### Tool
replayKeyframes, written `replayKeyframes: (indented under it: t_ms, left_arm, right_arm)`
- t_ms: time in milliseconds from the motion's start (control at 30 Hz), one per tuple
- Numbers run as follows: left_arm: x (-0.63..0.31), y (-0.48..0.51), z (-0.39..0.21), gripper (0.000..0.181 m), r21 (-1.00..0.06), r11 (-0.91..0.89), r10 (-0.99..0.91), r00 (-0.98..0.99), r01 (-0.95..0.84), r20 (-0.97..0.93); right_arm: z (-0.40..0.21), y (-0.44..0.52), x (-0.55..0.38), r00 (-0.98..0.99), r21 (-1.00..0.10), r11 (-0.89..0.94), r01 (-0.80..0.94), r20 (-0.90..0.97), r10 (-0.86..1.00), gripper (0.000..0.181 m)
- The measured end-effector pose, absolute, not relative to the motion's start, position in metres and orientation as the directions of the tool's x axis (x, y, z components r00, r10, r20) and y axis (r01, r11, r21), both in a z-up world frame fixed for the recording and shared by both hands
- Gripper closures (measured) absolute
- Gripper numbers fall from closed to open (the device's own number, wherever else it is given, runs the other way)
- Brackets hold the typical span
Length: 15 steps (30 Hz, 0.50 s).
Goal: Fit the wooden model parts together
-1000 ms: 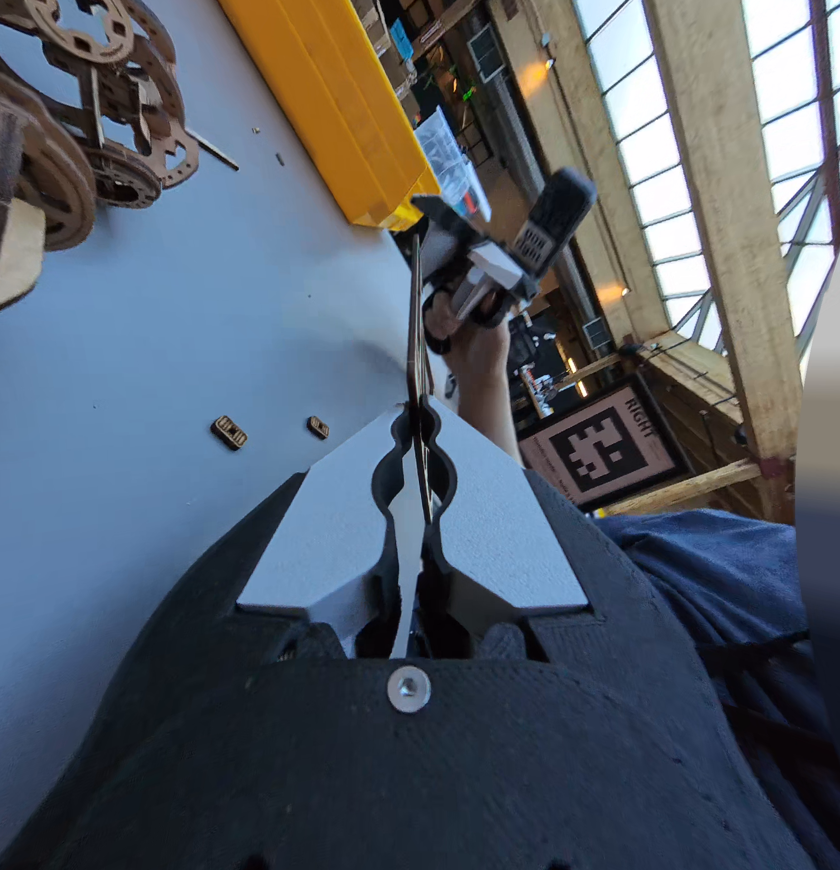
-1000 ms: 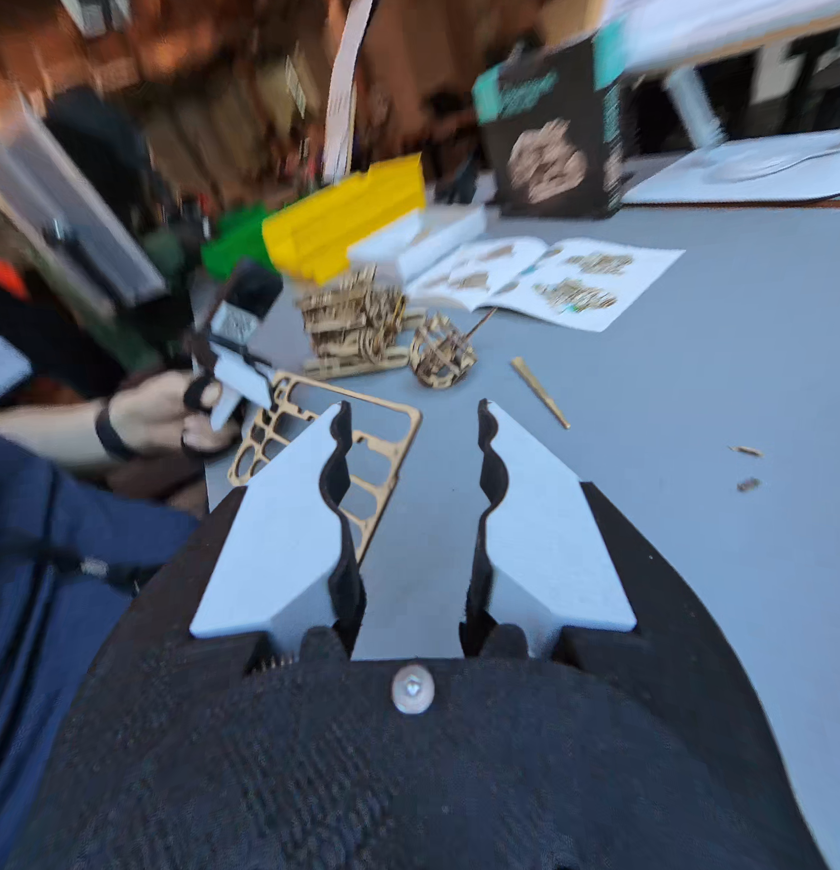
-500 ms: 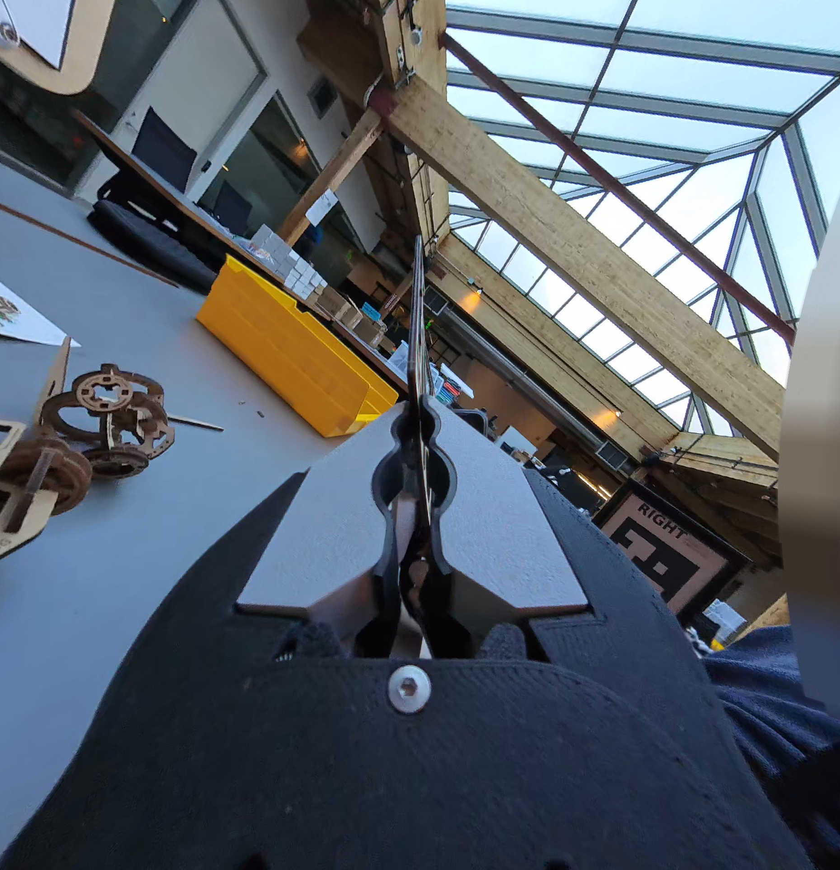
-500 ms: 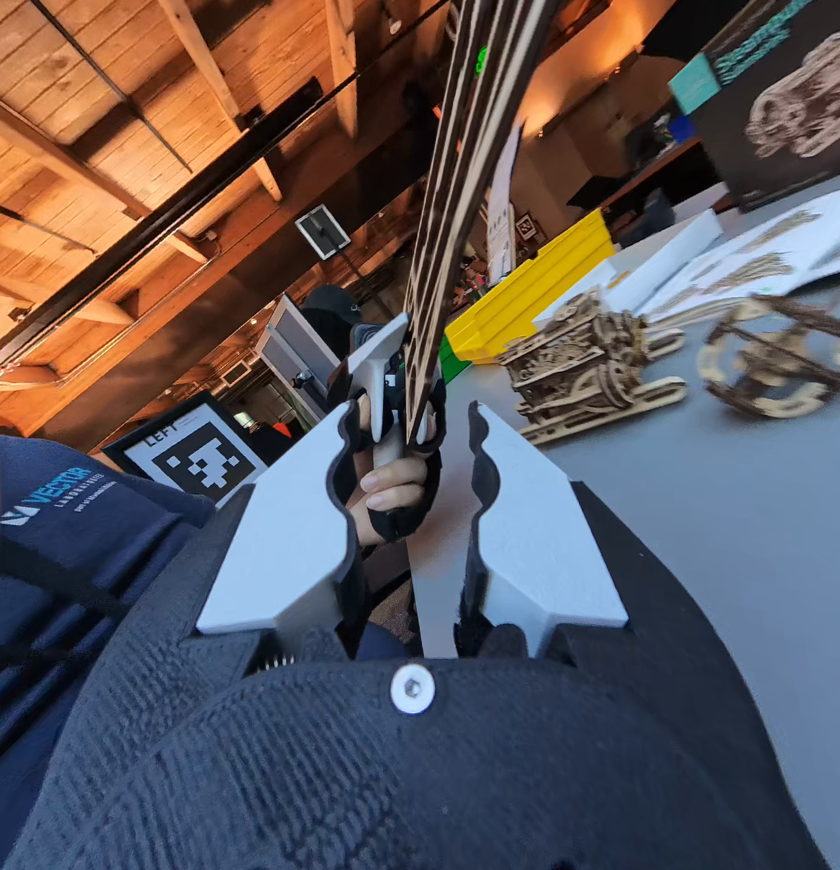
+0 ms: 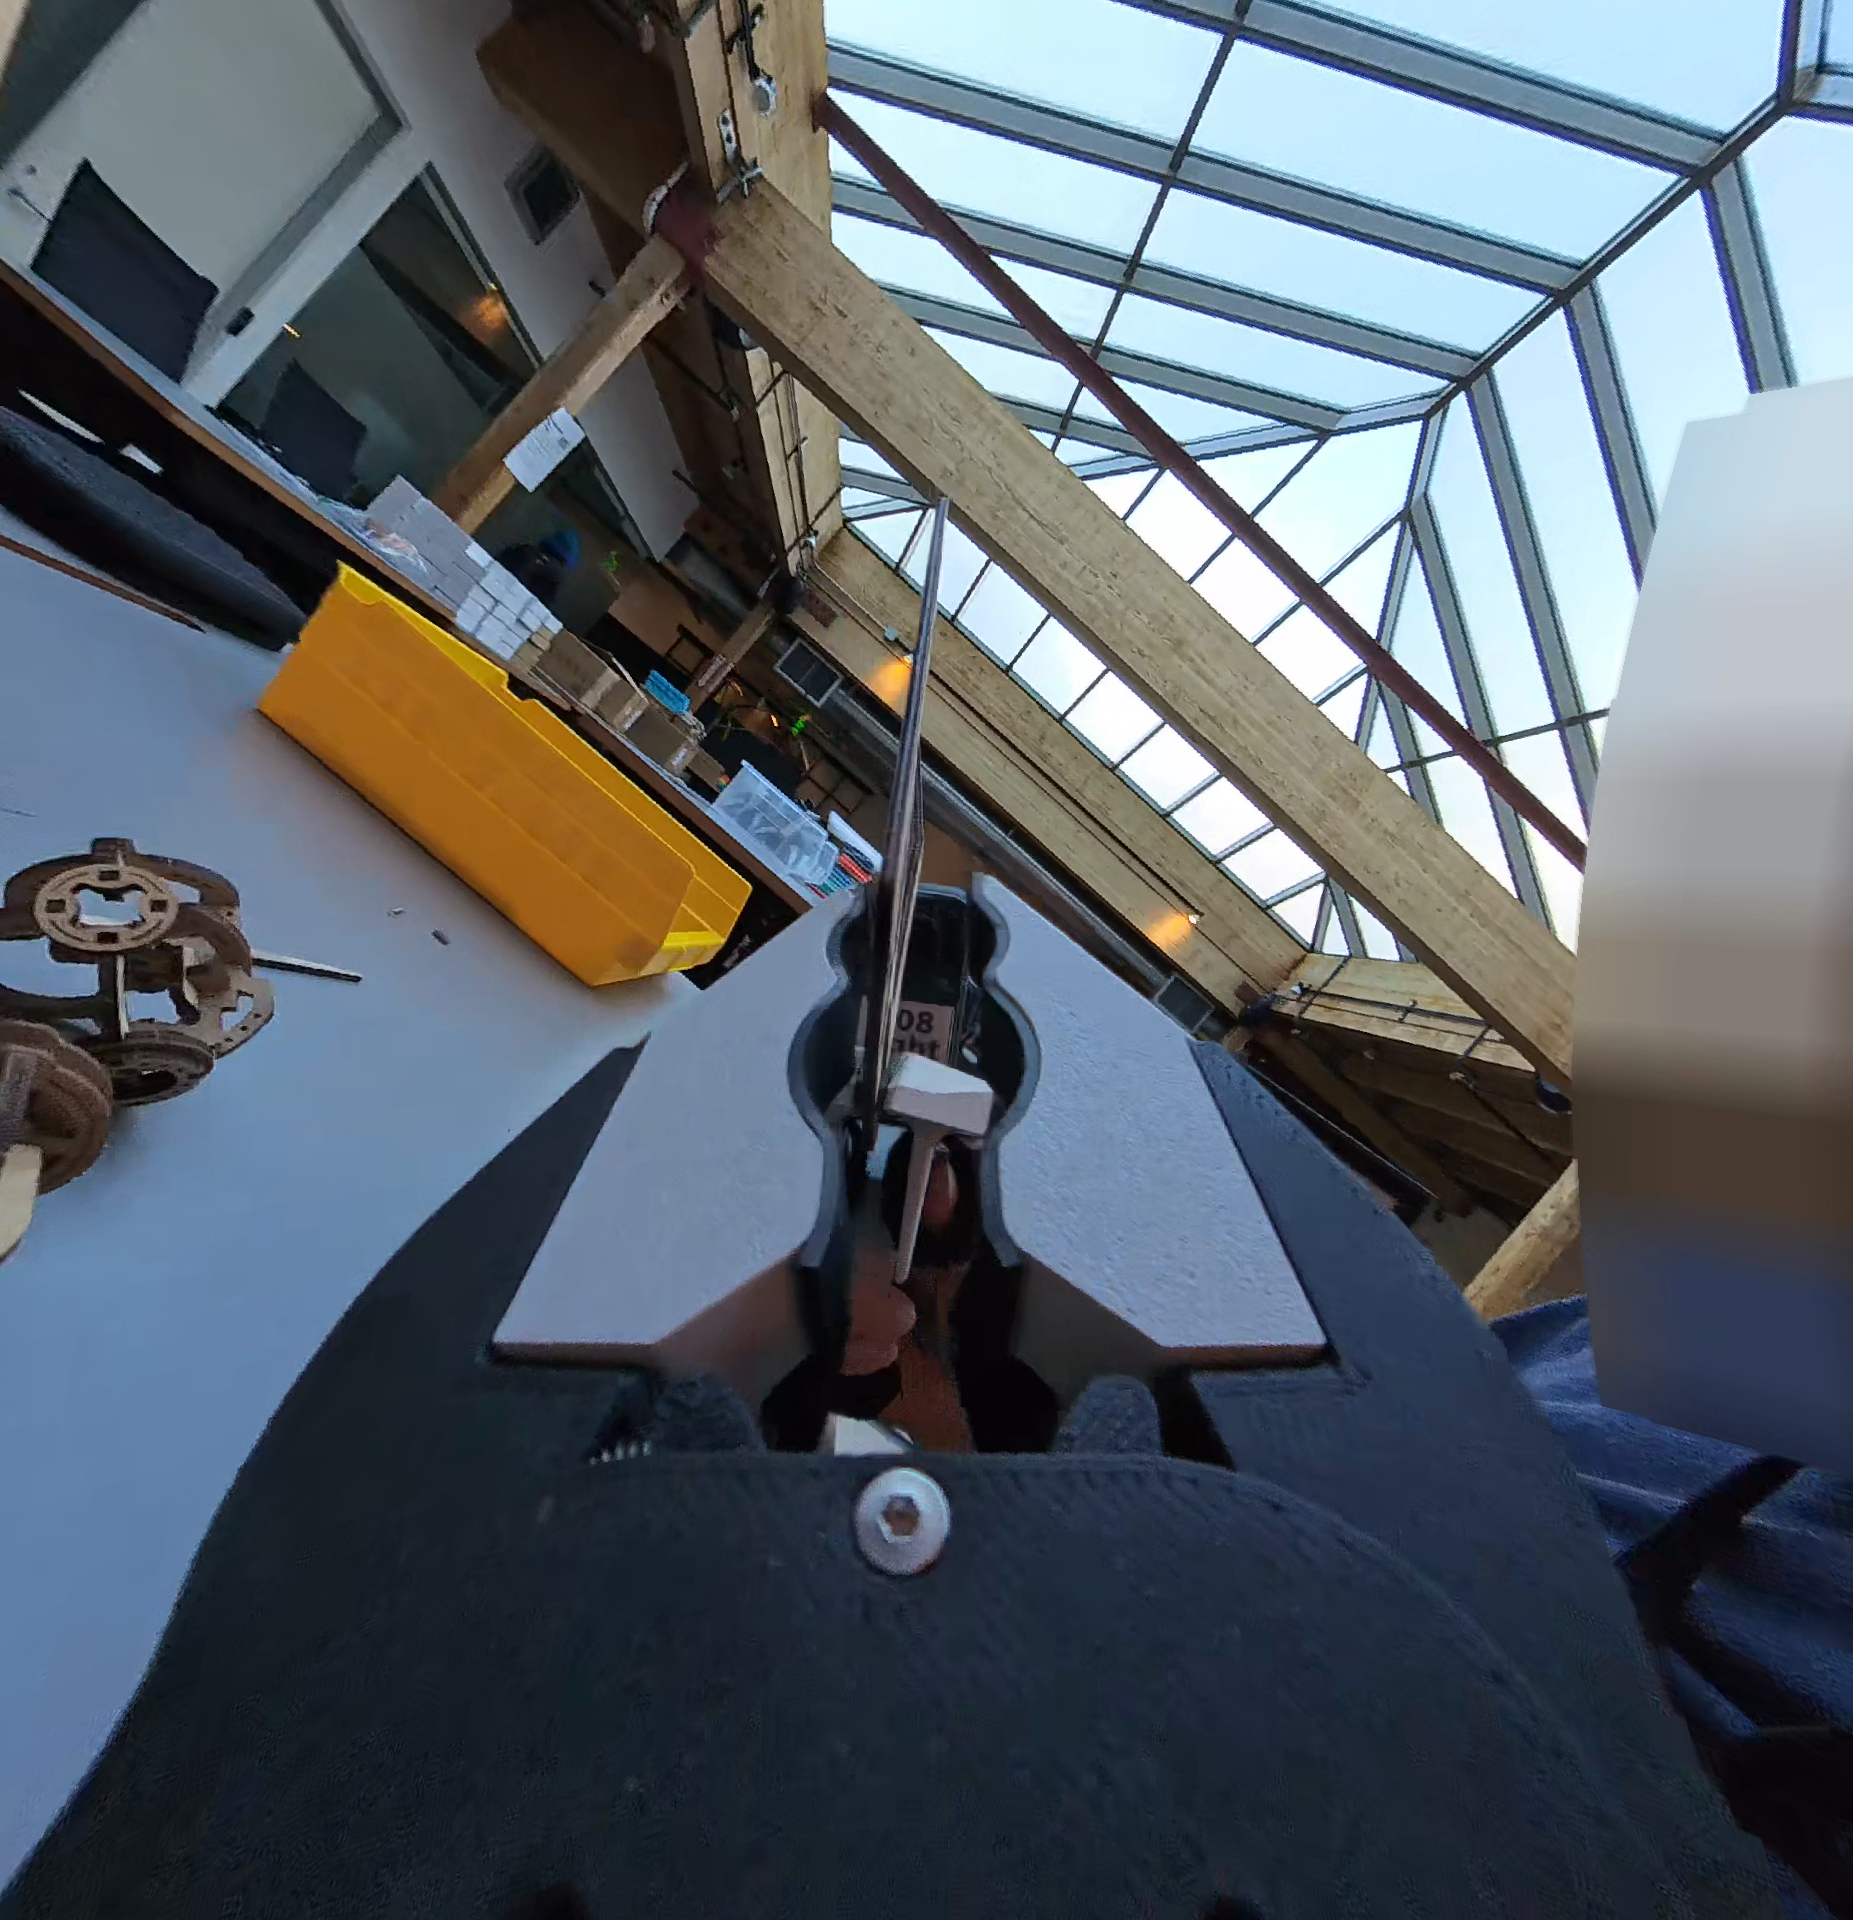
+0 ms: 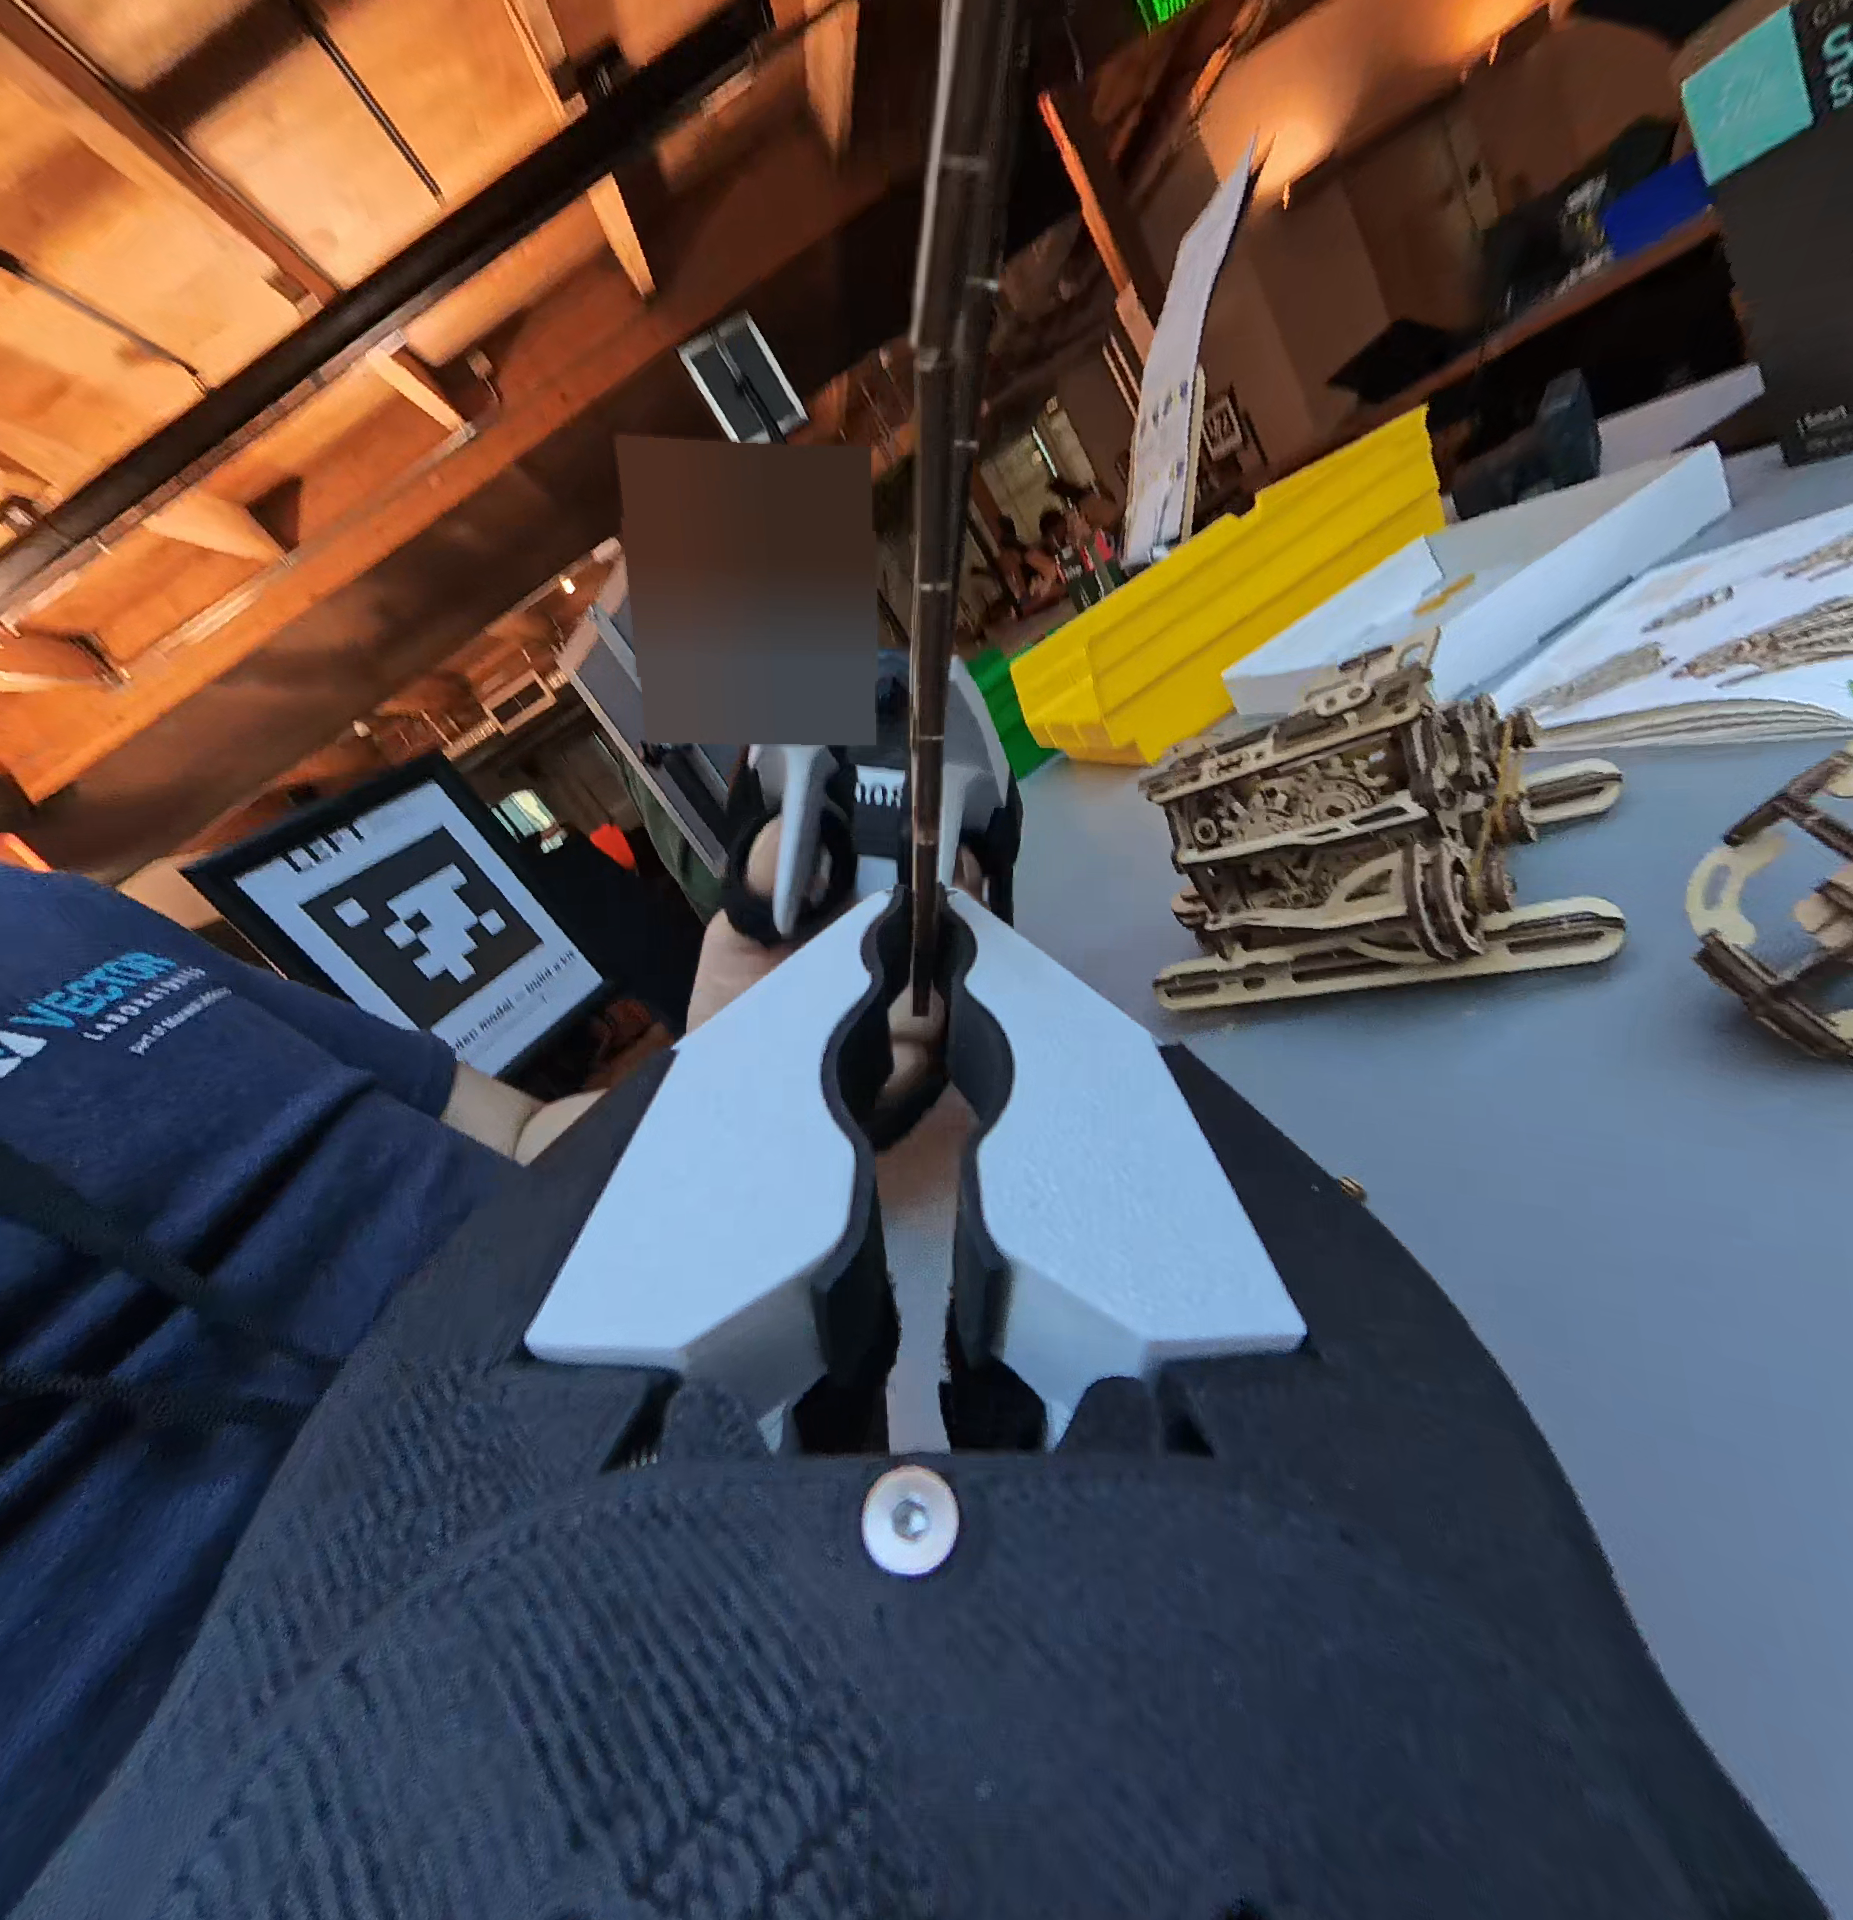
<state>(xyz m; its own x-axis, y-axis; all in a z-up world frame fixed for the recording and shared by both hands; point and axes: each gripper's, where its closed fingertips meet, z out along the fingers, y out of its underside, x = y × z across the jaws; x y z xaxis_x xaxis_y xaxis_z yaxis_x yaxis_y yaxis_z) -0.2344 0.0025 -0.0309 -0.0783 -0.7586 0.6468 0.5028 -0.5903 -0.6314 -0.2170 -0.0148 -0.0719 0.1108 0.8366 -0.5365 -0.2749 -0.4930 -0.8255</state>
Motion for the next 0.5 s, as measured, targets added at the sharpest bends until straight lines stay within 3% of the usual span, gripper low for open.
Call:
replayKeyframes:
  t_ms: [100, 233, 500]
  left_arm:
    - [-0.243, 0.006, -0.023, 0.157, -0.692, -0.573, -0.788, -0.064, 0.439, 0.613]
    - [-0.244, 0.009, -0.025, 0.163, -0.799, -0.550, -0.821, 0.018, 0.245, 0.571]
    - [-0.233, -0.004, -0.021, 0.167, -0.863, -0.505, -0.863, 0.021, 0.018, 0.505]
  right_arm:
    - [-0.068, -0.013, -0.207, 0.129, -0.841, -0.494, -0.219, -0.527, 0.840, 0.181]
    - [-0.068, -0.016, -0.198, 0.161, -0.873, -0.479, -0.091, -0.488, 0.858, 0.181]
    - [-0.069, -0.023, -0.190, 0.172, -0.877, -0.479, 0.021, -0.469, 0.866, 0.180]
